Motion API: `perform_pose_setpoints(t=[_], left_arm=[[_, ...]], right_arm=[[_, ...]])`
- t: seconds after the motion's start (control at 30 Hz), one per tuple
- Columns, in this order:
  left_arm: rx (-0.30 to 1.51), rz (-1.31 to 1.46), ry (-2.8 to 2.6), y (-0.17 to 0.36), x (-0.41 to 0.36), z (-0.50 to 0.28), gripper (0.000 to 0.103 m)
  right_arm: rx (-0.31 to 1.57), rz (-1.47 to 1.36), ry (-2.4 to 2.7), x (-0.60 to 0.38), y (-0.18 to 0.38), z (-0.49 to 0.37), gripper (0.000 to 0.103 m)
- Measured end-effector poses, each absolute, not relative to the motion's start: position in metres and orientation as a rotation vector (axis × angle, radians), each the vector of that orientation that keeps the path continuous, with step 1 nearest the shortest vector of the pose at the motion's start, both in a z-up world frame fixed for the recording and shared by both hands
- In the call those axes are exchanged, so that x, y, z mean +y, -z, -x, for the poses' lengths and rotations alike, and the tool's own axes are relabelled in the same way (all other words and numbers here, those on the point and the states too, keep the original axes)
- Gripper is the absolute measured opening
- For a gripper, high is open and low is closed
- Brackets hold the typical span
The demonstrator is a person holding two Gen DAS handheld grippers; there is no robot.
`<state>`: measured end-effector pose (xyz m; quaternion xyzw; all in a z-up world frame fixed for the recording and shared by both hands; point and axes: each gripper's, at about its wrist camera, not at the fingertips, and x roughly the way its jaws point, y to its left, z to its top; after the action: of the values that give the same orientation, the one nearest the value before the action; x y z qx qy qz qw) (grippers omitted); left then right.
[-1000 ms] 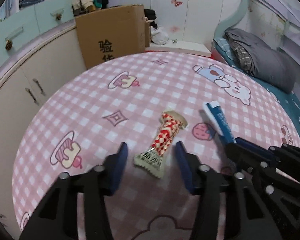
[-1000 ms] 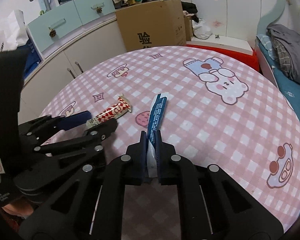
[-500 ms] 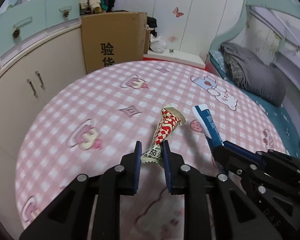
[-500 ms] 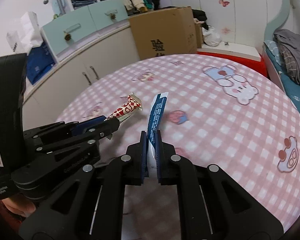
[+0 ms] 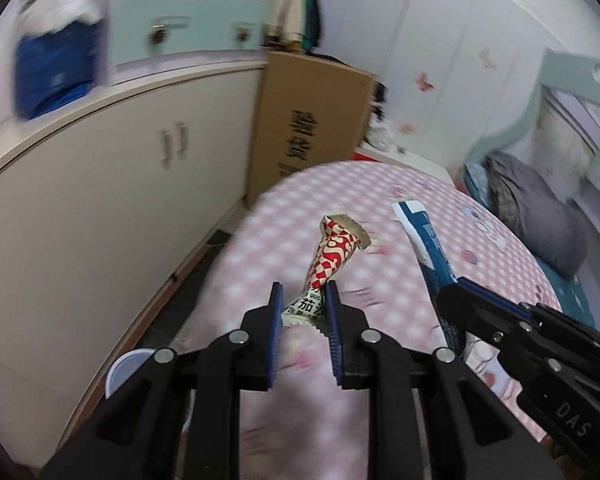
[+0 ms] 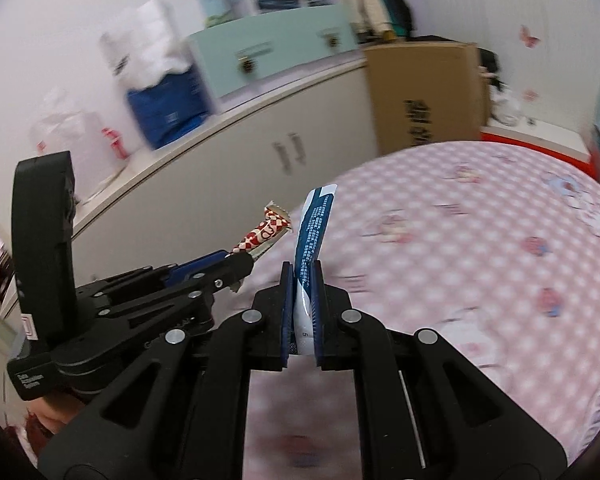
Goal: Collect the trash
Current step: 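Carry both wrappers with both tools over to the wastebasket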
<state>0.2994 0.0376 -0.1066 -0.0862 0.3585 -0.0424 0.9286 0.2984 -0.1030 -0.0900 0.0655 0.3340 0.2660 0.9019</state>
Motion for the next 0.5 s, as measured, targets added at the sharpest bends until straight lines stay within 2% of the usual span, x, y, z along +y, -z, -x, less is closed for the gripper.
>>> perform_pose_setpoints(t=[0.5], left_arm=[[0.773,0.339,-0.262,0.175,0.22,-0.229,0.02]], right_arm=[[0.769,-0.074,-0.775,0.072,0.141,-0.269,0.009]])
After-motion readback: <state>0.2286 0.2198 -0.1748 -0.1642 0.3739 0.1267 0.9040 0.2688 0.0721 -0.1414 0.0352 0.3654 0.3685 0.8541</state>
